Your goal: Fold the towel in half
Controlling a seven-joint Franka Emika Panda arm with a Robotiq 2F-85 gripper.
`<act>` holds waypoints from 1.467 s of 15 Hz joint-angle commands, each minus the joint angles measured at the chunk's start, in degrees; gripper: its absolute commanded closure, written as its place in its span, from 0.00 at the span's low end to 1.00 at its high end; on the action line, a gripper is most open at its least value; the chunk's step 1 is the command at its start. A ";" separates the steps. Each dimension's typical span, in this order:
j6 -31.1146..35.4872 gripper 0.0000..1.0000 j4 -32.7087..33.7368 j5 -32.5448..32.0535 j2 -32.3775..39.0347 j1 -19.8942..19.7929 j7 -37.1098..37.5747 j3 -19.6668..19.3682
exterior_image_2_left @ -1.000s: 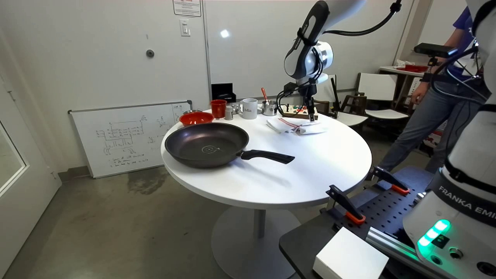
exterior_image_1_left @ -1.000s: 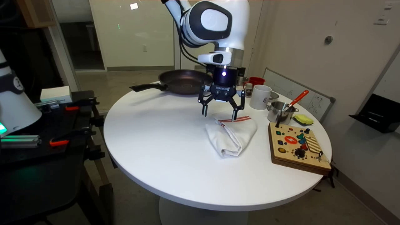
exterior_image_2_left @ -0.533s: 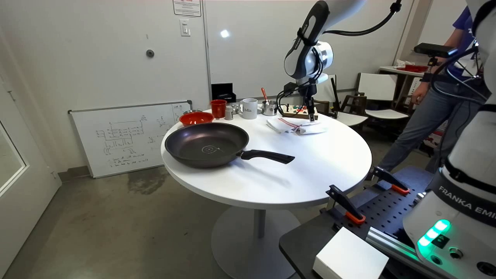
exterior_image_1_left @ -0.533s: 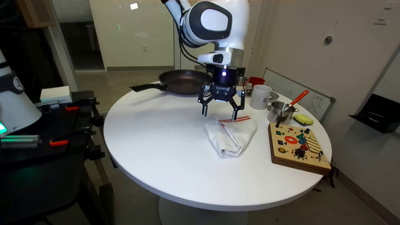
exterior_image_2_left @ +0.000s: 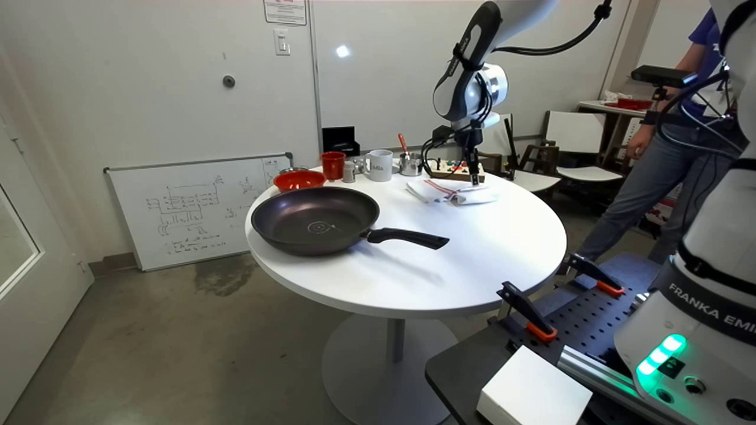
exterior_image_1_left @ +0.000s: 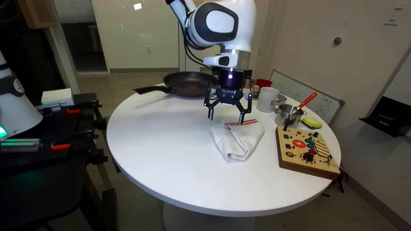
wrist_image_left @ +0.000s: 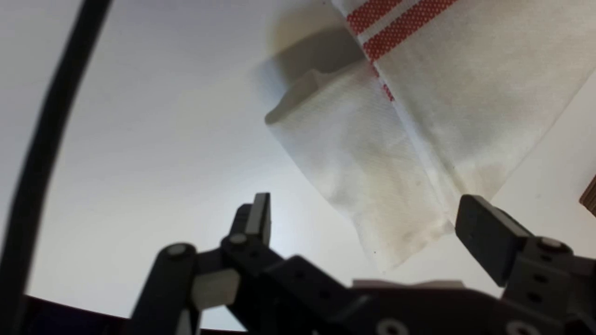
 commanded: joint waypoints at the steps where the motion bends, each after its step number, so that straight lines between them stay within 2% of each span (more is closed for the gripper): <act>1: 3.48 0.00 2.33 1.40 5.18 -0.14 1.02 -0.12; 2: 3.99 0.00 2.41 1.54 5.78 0.04 1.16 -0.32; 3: 2.57 0.00 0.54 1.00 3.46 0.56 -0.07 -0.69; 10: 4.17 0.00 1.54 1.78 5.47 0.35 -0.05 -0.65; 17: 9.03 0.00 1.21 2.57 6.71 1.00 3.20 -1.65; 21: 7.96 0.00 2.17 3.03 7.76 1.00 3.77 -1.76; 22: 7.62 0.19 2.38 2.96 7.99 0.90 3.32 -1.71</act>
